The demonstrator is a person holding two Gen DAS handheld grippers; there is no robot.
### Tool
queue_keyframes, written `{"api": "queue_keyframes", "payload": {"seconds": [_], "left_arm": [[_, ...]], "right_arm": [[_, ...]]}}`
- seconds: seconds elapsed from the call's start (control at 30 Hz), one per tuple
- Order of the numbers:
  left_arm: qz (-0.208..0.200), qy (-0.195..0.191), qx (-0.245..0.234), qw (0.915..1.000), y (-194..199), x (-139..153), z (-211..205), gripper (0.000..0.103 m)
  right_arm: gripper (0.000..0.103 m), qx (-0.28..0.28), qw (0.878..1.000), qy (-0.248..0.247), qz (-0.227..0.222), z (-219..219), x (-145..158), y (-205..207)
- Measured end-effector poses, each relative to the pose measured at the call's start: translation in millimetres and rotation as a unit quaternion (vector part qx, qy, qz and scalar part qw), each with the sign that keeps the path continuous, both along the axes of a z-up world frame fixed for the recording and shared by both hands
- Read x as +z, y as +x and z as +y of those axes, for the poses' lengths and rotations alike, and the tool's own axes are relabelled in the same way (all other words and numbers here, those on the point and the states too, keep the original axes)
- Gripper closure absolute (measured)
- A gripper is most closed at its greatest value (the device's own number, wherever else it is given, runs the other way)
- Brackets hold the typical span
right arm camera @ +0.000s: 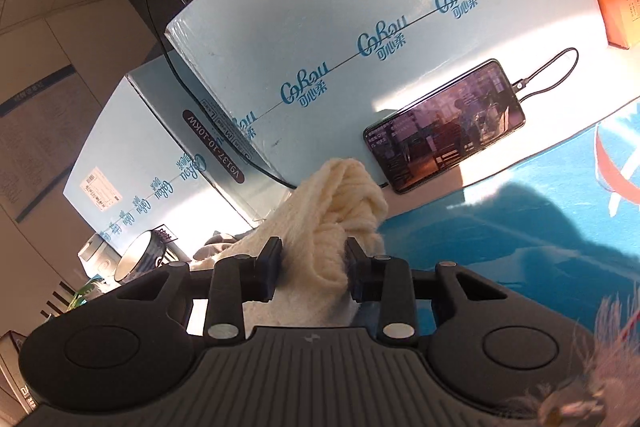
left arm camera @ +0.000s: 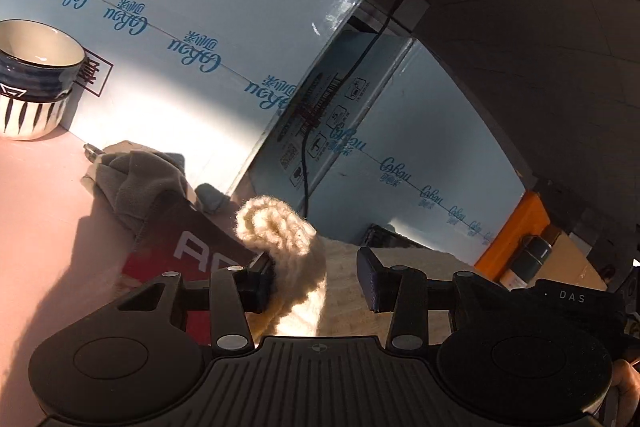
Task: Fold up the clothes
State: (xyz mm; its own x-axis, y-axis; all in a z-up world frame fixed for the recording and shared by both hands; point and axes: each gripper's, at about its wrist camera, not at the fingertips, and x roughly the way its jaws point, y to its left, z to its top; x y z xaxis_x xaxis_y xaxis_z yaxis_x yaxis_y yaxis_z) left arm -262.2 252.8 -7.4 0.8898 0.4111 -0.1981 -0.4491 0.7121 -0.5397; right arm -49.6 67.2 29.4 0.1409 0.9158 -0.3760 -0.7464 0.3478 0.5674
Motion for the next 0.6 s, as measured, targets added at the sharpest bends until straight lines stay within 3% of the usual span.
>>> {"api": "queue_keyframes", "payload": {"seconds": [0.17,0.3,0.37,0.43,0.47,0.53,0.6], "left_arm": [[0.031,0.024,-0.086,0.9955,54.3,15.3,-62.4,0.062],[0.076,0.019,-0.161,0.9838,97.5,10.0,-118.1,0.062],[0.098,0.047,-0.19,0.9757,106.4,3.1,-139.4,0.051],[0.119,0.077,-0.183,0.9728,110.3,2.8,-150.2,0.047],[0.123,0.079,-0.171,0.9743,109.3,3.1,-149.5,0.041],[0.129,0.076,-0.143,0.9782,107.2,3.6,-146.8,0.033],[0.134,0.077,-0.116,0.9811,103.2,5.5,-140.4,0.032]], "right_arm": [[0.072,-0.055,0.998,0.008,-0.043,-58.5,11.5,38.9],[0.072,-0.119,0.991,-0.009,-0.053,-95.0,5.9,78.0],[0.072,-0.153,0.987,-0.022,-0.041,-113.1,-2.3,97.2],[0.069,-0.167,0.985,-0.031,-0.022,-129.1,-9.1,111.5],[0.067,-0.17,0.985,-0.033,-0.013,-136.7,-11.1,115.4],[0.051,-0.173,0.984,-0.03,-0.014,-148.6,-10.4,118.3],[0.03,-0.177,0.984,-0.02,-0.032,-157.0,-4.9,119.2]]}}
